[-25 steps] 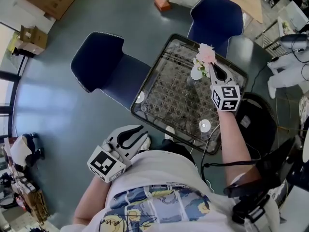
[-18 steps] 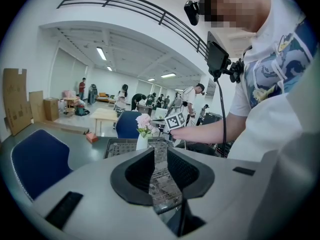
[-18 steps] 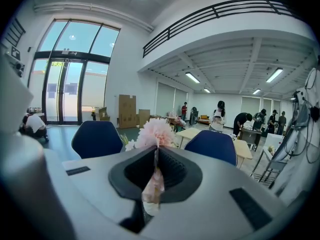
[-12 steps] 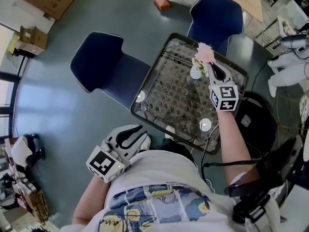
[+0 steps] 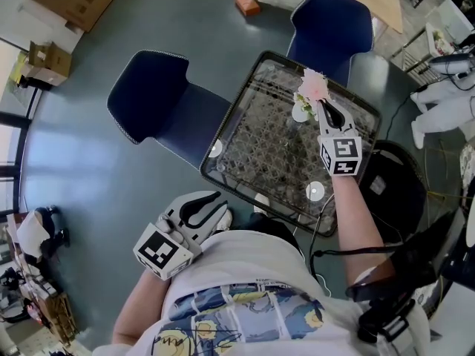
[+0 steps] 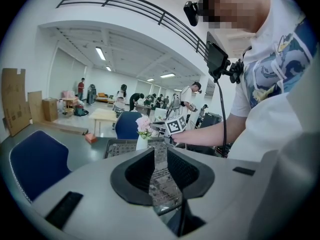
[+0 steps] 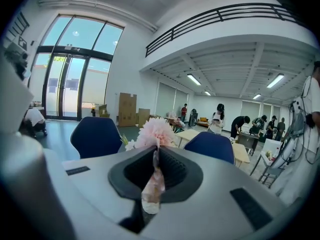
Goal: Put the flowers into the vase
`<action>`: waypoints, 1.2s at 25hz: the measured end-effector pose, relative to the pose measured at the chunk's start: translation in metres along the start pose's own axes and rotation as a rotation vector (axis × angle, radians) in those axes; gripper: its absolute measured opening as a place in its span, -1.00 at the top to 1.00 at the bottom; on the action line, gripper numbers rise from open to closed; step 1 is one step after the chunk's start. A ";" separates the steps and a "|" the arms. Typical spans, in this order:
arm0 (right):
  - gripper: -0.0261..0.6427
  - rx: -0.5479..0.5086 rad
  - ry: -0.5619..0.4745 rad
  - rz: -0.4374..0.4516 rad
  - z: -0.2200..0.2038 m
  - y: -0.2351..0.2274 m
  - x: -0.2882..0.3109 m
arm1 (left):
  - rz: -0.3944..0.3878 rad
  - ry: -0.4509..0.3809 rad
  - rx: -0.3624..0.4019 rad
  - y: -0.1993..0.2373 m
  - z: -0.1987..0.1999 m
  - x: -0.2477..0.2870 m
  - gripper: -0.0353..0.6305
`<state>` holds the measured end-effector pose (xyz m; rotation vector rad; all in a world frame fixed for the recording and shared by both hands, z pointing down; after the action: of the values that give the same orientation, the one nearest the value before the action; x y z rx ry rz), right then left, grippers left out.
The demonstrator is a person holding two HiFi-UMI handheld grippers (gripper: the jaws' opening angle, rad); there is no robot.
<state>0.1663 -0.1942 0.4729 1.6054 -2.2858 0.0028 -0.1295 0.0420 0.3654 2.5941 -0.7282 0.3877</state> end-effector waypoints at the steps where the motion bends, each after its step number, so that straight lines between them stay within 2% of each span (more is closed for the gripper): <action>1: 0.86 -0.011 -0.002 -0.001 0.000 0.001 -0.001 | -0.001 -0.001 0.001 0.001 0.000 0.000 0.70; 12: 0.85 -0.056 -0.011 -0.004 0.000 0.012 -0.003 | -0.015 -0.006 0.006 0.004 0.002 0.000 0.70; 30: 0.62 -0.055 -0.001 0.006 0.004 0.027 -0.016 | -0.043 -0.019 0.013 0.002 -0.002 -0.015 0.70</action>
<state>0.1459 -0.1704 0.4699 1.5719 -2.2712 -0.0590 -0.1432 0.0481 0.3620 2.6248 -0.6772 0.3558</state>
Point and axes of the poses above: the fingertips, and each gripper's own axes: x forward along the fingers, y to its left, z out of its top, the point moved 7 cm from there along -x, backward along the fingers, and after that the axes turned 9 degrees about -z, right-handed, at the moved point
